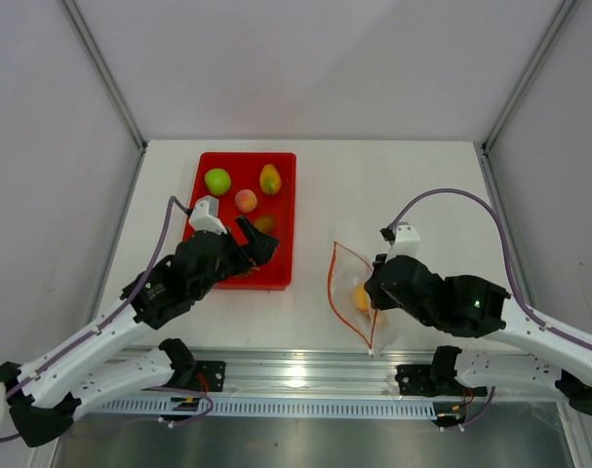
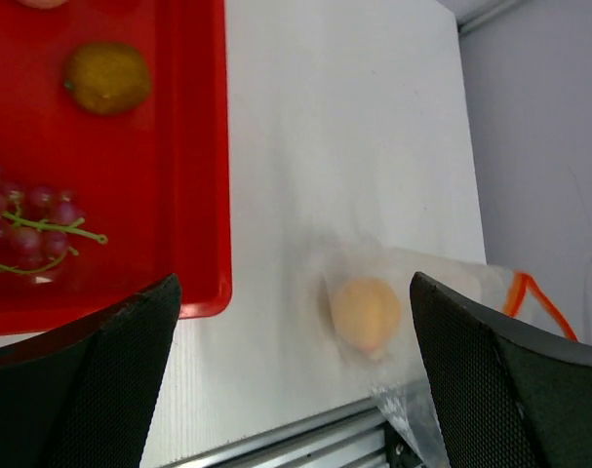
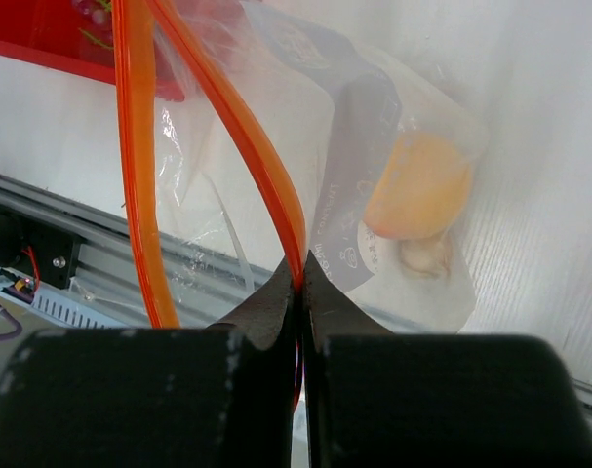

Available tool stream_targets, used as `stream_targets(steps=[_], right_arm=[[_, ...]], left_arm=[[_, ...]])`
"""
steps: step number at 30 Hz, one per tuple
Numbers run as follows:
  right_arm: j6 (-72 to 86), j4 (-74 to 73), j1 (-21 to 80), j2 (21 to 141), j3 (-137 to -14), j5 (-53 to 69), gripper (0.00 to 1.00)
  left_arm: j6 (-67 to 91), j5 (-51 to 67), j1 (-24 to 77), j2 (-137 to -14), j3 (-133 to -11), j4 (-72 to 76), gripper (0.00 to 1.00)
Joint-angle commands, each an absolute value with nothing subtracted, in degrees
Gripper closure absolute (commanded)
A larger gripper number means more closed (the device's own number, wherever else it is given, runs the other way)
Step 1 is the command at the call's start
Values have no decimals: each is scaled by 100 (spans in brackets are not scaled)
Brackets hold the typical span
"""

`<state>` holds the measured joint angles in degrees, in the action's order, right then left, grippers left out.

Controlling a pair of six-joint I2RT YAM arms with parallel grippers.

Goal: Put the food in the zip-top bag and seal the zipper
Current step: Pick up the fake fruit from the bin.

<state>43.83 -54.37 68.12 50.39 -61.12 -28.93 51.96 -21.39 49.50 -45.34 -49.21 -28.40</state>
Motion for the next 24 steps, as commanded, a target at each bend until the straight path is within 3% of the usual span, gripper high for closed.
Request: stream_targets(steps=[1, 8, 17, 20, 24], right_arm=[[4254, -5335, 6785, 5089, -6117, -3208, 100], [4052, -5273, 6733, 5142, -6179, -3234, 100], [3885, -5221, 6689, 5098, -6205, -3182, 100], [3885, -5203, 6680, 5045, -6170, -3164, 100], [3902, -5229, 6662, 5010, -6074, -3155, 100]], left_arm=[[5247, -2082, 4518, -4851, -5299, -2962, 1], [6887, -2856, 3473, -6001, -6317, -4647, 1], [7259, -2532, 2488, -8576, -8392, -7441, 1], [7574, -2234, 2329, -9078, -8237, -7497, 1], [7971, -1846, 2162, -8869, -7525, -6753, 0]])
